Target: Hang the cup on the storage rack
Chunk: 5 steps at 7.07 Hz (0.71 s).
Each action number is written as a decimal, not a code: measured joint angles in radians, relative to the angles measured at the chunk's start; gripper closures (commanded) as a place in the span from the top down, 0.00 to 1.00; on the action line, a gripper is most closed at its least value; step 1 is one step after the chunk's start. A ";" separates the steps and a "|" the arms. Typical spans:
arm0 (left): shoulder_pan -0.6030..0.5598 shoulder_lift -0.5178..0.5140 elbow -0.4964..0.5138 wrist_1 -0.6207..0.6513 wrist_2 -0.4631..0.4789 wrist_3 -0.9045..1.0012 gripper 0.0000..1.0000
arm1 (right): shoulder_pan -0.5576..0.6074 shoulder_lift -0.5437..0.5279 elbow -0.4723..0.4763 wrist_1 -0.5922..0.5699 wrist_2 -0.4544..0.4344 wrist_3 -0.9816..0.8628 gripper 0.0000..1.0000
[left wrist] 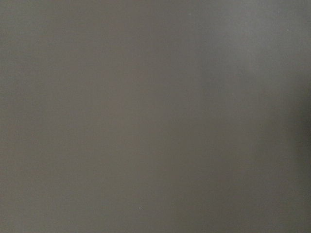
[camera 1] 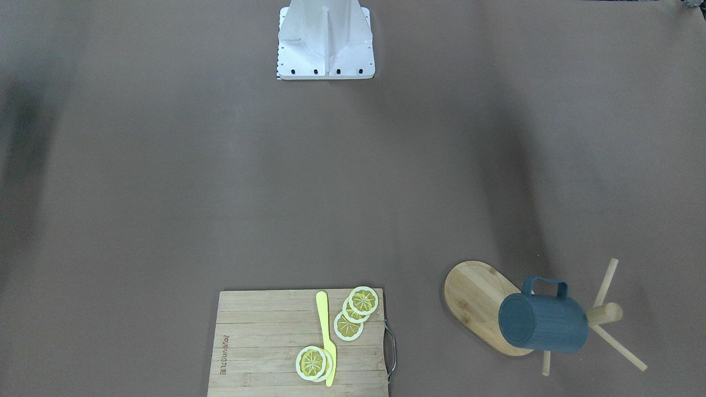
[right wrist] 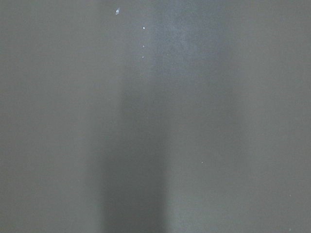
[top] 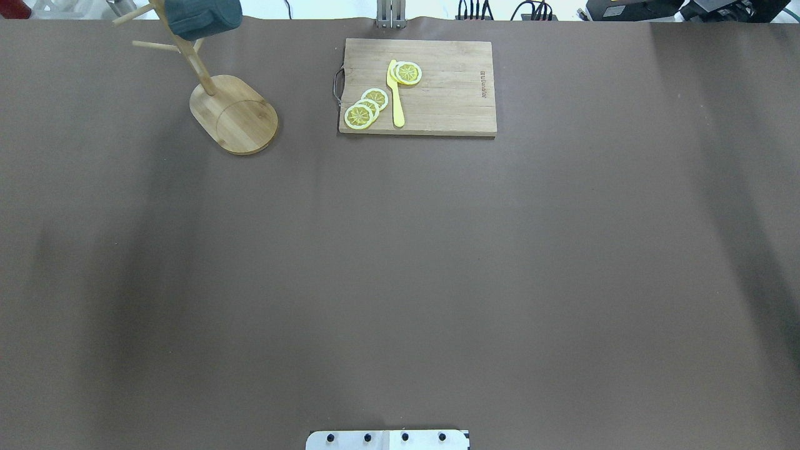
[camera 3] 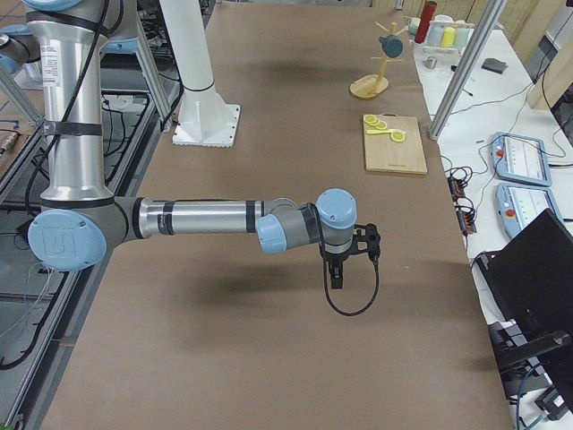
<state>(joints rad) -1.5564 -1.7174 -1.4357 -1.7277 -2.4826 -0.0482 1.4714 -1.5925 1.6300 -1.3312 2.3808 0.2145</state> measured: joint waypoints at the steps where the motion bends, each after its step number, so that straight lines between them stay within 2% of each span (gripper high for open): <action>1: 0.000 0.000 -0.010 0.036 0.005 0.016 0.97 | 0.001 -0.007 0.000 0.001 0.000 -0.001 1.00; 5: 0.020 0.049 -0.090 0.078 0.116 0.028 0.97 | 0.001 -0.020 0.000 0.001 -0.008 -0.014 1.00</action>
<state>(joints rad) -1.5367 -1.6683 -1.5262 -1.6496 -2.3662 -0.0198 1.4726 -1.6128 1.6302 -1.3305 2.3723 0.2003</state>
